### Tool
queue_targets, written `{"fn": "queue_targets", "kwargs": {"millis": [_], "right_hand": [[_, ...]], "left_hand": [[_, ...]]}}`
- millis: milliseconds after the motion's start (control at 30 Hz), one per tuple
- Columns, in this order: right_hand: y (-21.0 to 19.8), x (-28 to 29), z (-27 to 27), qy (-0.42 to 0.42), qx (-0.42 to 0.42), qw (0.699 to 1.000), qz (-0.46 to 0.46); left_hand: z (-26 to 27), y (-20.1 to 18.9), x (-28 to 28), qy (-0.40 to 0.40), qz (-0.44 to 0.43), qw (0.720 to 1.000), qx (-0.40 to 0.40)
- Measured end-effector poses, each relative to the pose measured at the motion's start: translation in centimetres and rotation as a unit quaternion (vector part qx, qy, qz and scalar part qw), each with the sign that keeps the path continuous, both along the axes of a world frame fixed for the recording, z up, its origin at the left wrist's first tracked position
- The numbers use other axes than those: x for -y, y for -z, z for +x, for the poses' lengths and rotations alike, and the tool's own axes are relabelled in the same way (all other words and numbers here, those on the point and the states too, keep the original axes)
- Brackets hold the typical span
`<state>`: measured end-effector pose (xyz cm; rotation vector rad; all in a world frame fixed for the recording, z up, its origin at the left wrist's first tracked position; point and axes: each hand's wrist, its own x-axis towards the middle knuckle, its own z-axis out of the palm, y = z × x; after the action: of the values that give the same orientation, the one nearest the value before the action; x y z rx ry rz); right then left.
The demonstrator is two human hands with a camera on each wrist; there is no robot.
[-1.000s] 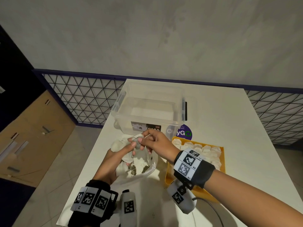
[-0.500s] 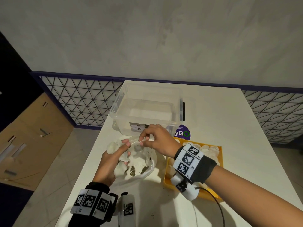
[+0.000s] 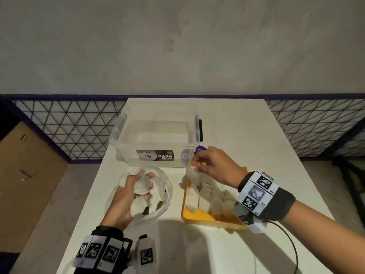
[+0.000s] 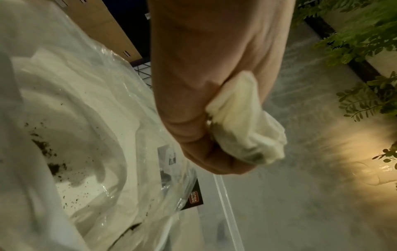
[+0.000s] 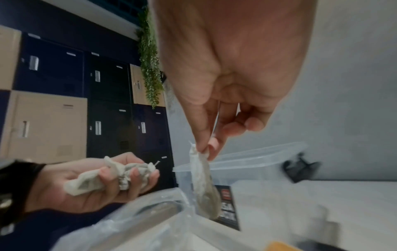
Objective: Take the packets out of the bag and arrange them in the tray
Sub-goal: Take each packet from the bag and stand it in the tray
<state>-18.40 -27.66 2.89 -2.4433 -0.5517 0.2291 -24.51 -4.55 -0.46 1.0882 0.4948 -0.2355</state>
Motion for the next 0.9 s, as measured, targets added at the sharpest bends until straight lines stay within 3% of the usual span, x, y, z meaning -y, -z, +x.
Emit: {"fn": "queue_targets", "kwargs": {"millis": [267,400,567,800,900], "right_hand": [[2.9,8.4,-3.8,-0.012,-0.032,0.972,-0.232],[4.5,9.5,-5.3,0.008,-0.073,0.961,-0.268],[6.2,9.6,-6.0,0.047,-0.060,0.940,-0.333],[4.9,9.8,-5.5,0.081,-0.068,0.966,-0.236],[4.4,10.0,-5.8,0.056,-0.071,0.965,-0.248]], "left_hand": [[0.1,0.1,2.0,0.059,0.014,0.998,-0.010],[0.2,-0.4,2.7,0.066,-0.023,0.997,-0.033],[0.0,-0.5,3.2,0.043,-0.080,0.995,-0.045],[-0.4,-0.8,3.1,0.046,-0.049,0.997,-0.037],[-0.5,-0.9,2.9,0.060,-0.031,0.997,-0.038]]}}
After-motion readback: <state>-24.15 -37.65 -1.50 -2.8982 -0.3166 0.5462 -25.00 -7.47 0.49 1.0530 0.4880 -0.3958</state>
